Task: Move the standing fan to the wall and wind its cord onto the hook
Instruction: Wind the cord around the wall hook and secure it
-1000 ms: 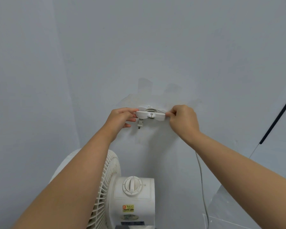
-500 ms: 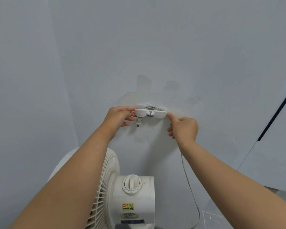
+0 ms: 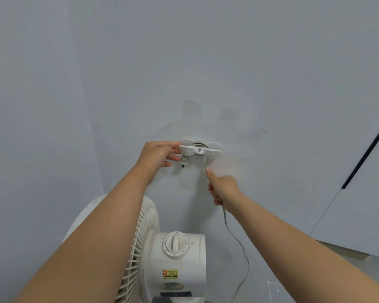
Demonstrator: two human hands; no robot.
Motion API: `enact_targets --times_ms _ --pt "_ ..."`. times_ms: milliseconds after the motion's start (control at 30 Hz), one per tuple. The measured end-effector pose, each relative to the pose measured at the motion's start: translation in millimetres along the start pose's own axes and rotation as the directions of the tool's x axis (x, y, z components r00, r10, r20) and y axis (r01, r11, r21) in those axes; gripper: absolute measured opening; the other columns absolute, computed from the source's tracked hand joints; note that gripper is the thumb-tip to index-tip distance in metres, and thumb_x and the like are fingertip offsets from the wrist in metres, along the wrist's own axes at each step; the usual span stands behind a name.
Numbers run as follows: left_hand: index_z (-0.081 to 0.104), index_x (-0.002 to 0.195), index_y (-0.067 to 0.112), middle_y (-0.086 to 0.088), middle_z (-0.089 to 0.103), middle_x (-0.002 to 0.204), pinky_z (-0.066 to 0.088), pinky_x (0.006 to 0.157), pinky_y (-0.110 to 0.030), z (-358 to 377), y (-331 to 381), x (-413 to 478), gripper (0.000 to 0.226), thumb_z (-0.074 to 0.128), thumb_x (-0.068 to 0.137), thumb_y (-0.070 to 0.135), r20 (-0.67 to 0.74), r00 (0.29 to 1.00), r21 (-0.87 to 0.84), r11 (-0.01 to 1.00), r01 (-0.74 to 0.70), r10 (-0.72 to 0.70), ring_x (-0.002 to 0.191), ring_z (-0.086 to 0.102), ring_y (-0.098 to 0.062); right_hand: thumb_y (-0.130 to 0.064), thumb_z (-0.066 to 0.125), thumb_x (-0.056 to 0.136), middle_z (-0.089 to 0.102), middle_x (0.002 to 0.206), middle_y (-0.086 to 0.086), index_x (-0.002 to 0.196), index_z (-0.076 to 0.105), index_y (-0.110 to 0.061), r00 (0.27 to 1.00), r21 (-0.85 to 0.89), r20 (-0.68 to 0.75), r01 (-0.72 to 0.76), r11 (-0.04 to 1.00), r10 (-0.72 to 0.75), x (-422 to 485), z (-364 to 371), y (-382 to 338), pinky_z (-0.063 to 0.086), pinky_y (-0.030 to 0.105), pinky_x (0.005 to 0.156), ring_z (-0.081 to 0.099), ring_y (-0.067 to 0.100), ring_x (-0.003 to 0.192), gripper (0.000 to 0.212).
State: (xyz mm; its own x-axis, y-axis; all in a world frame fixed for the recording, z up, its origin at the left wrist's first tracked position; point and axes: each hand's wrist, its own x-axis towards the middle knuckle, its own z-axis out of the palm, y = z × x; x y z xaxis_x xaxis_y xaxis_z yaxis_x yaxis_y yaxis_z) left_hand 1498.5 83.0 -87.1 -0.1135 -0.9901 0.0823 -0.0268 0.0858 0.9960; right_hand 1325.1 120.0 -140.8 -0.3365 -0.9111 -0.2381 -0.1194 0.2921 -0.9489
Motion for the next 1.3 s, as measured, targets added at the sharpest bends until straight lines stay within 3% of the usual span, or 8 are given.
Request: enact_targets --times_ms 167,233,433,733,867,1033,1200,1300 --pt "0.066 0.086 0.019 -0.003 0.072 0.086 0.049 0.065 -0.024 -3 2 0 0.028 0.044 0.087 0.001 -0.017 0.999 -0.03 0.999 0.033 -0.034 0.069 0.068 -0.015 -0.002 0.038 0.098 0.039 0.058 0.006 0.074 0.057 -0.004 0.987 0.342 0.158 -0.052 0.938 -0.003 9 12 24 0.028 0.023 0.047 0.031 0.012 0.043 0.03" --pt "0.065 0.087 0.018 -0.001 0.072 0.084 0.05 0.064 -0.024 -3 3 -1 0.03 0.041 0.086 0.0 -0.018 0.999 -0.024 0.999 0.042 -0.042 0.068 0.068 -0.015 -0.001 0.035 0.097 0.041 0.058 0.004 0.08 0.058 -0.005 0.979 0.379 0.202 -0.112 0.919 0.036 10 18 33 0.031 0.024 0.049 0.035 0.011 0.042 0.029" --pt "0.063 0.089 0.013 -0.002 0.069 0.083 0.05 0.059 -0.023 4 3 -1 0.027 0.041 0.088 0.0 -0.055 0.993 0.008 0.994 0.106 -0.105 0.064 0.065 -0.015 -0.045 0.056 0.09 0.038 0.039 -0.003 0.065 0.054 -0.01 0.949 0.176 0.225 -0.263 0.949 0.221 9 28 39 0.029 0.022 0.044 0.027 0.009 0.033 0.043" --pt "0.062 0.109 0.009 -0.003 0.067 0.103 0.048 0.07 -0.025 9 -7 -2 0.023 0.047 0.092 0.013 0.106 0.941 0.305 0.911 0.276 -0.321 0.093 0.061 -0.015 -0.017 0.031 0.102 0.035 0.054 -0.002 0.075 0.054 -0.009 0.891 0.143 0.341 -0.365 0.92 0.301 13 37 26 0.018 0.019 0.043 0.022 0.007 0.03 0.036" --pt "0.057 0.117 0.016 0.0 0.066 0.11 0.048 0.079 -0.028 12 -11 -2 0.026 0.05 0.092 0.014 0.212 0.907 0.383 0.885 0.265 -0.363 0.1 0.06 -0.012 -0.033 0.044 0.099 0.036 0.044 -0.005 0.069 0.053 -0.012 0.887 -0.025 0.325 -0.339 0.941 0.328 9 43 23 0.017 0.017 0.037 0.021 0.006 0.028 0.037" --pt "0.052 0.103 0.023 -0.002 0.057 0.124 0.041 0.097 -0.034 16 -11 -4 0.014 0.054 0.091 0.015 0.27 0.895 0.465 0.862 0.202 -0.356 0.117 0.052 -0.015 -0.056 0.056 0.085 0.032 0.045 -0.003 0.06 0.045 -0.014 0.898 -0.168 0.252 -0.327 0.93 0.361 7 42 24 0.021 0.017 0.04 0.02 0.008 0.035 0.05" --pt "0.048 0.083 0.027 -0.004 0.058 0.114 0.038 0.076 -0.019 14 -12 -5 0.024 0.052 0.09 0.005 0.315 0.909 0.447 0.888 0.114 -0.275 0.099 0.052 -0.011 -0.054 0.059 0.084 0.03 0.05 -0.002 0.059 0.045 -0.014 0.902 -0.188 0.278 -0.287 0.939 0.331 8 35 25 0.018 0.018 0.04 0.018 0.009 0.04 0.049" --pt "0.049 0.093 0.023 -0.008 0.061 0.117 0.041 0.081 -0.024 15 -13 -1 0.019 0.055 0.088 0.005 0.323 0.908 0.456 0.884 0.098 -0.267 0.106 0.051 -0.015 -0.044 0.061 0.088 0.031 0.05 -0.002 0.062 0.049 -0.012 0.906 -0.193 0.286 -0.264 0.945 0.312 10 32 25 0.017 0.019 0.04 0.019 0.009 0.038 0.043"
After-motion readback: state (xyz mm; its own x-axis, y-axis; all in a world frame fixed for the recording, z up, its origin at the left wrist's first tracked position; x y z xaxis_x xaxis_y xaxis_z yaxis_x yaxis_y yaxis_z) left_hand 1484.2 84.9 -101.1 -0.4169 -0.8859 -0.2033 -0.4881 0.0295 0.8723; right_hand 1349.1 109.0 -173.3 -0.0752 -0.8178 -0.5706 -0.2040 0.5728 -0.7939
